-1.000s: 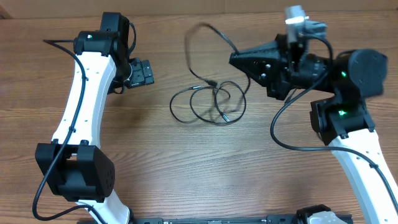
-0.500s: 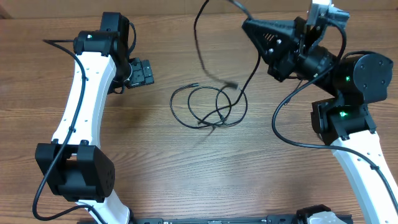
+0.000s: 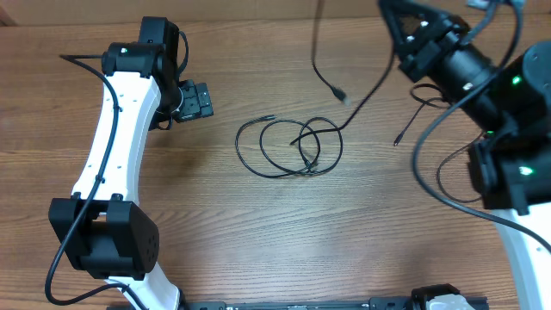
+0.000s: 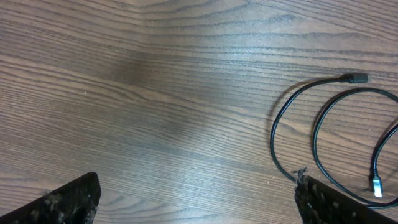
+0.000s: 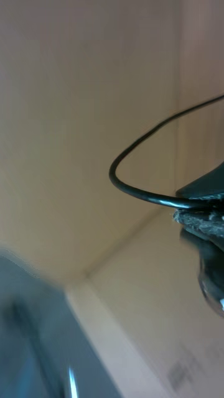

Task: Untangle cables
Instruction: 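Lift the right gripper up and far right, stretching the cable out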

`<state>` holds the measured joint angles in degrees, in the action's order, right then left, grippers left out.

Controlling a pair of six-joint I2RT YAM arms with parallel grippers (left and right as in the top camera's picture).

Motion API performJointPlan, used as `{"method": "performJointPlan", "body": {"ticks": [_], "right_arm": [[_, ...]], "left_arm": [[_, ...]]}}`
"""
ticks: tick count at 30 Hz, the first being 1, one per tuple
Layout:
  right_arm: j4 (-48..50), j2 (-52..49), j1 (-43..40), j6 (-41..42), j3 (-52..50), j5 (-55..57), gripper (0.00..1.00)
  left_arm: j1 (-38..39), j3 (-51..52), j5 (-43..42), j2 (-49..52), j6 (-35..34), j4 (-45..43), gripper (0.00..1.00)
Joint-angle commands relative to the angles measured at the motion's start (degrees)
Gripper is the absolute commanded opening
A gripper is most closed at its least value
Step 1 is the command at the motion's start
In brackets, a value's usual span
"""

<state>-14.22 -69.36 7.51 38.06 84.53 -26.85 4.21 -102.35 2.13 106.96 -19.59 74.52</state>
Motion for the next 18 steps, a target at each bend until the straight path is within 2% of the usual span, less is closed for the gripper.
{"method": "performJointPlan", "body": {"ticks": [1, 11, 18], "right_arm": [[-5.4, 0.9, -3.91, -1.92, 2.69, 8.9, 0.04], [-14.95, -3.37, -20.68, -1.9, 2.69, 9.05, 0.04], [-23.23, -9.55, -27.21, -1.99, 2.64, 9.62, 0.04]], "left_arm": [[0.31, 0.24, -0.26, 0.57, -1.03, -0.02, 0.99], [0.31, 0.24, -0.26, 0.57, -1.03, -0.04, 1.0], [0.31, 0.24, -0.26, 0.57, -1.03, -0.04, 1.0]]}}
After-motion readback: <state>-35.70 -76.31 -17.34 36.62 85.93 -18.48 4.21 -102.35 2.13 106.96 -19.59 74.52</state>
